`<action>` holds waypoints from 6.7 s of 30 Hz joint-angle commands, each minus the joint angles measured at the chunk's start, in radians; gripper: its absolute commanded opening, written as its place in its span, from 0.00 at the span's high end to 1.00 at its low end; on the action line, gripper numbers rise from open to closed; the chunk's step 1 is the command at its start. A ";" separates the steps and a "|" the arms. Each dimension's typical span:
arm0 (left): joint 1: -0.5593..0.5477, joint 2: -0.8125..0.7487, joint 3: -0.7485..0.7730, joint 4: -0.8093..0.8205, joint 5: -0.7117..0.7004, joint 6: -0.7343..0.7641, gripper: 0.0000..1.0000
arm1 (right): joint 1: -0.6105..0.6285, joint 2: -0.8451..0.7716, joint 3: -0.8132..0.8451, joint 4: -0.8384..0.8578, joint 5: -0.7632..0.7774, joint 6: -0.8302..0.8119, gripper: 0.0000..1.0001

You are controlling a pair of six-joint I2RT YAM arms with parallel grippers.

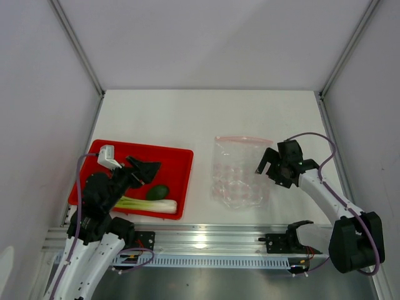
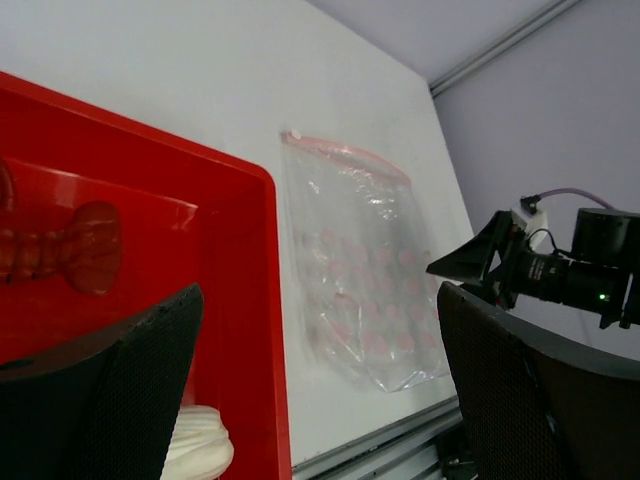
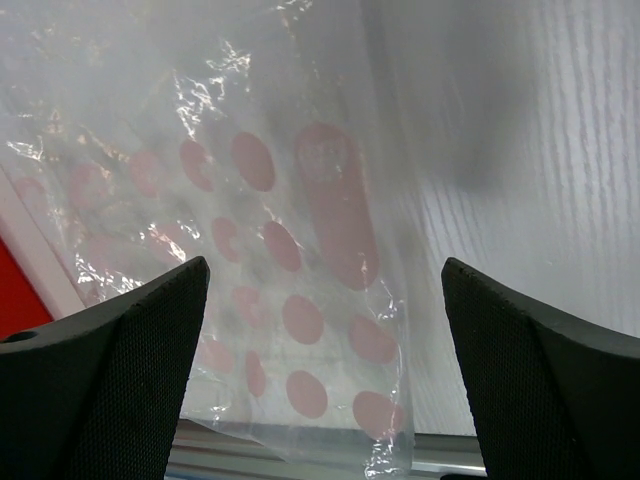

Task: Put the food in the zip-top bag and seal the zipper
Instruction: Pick up the zipper food storage bag at the center of the board, then open the zipper of the food storage bag.

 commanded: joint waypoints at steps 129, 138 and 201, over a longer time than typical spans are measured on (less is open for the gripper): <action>-0.575 0.767 0.423 0.060 -0.406 -0.423 0.99 | 0.688 -0.010 0.626 -0.211 0.389 -0.077 0.23; -0.686 0.848 0.544 -0.031 -0.553 -0.572 1.00 | 1.057 -0.007 0.490 0.058 0.588 0.005 0.29; -0.781 0.591 0.334 0.182 -0.539 0.015 0.01 | 1.198 -0.019 0.283 0.113 0.909 0.193 1.00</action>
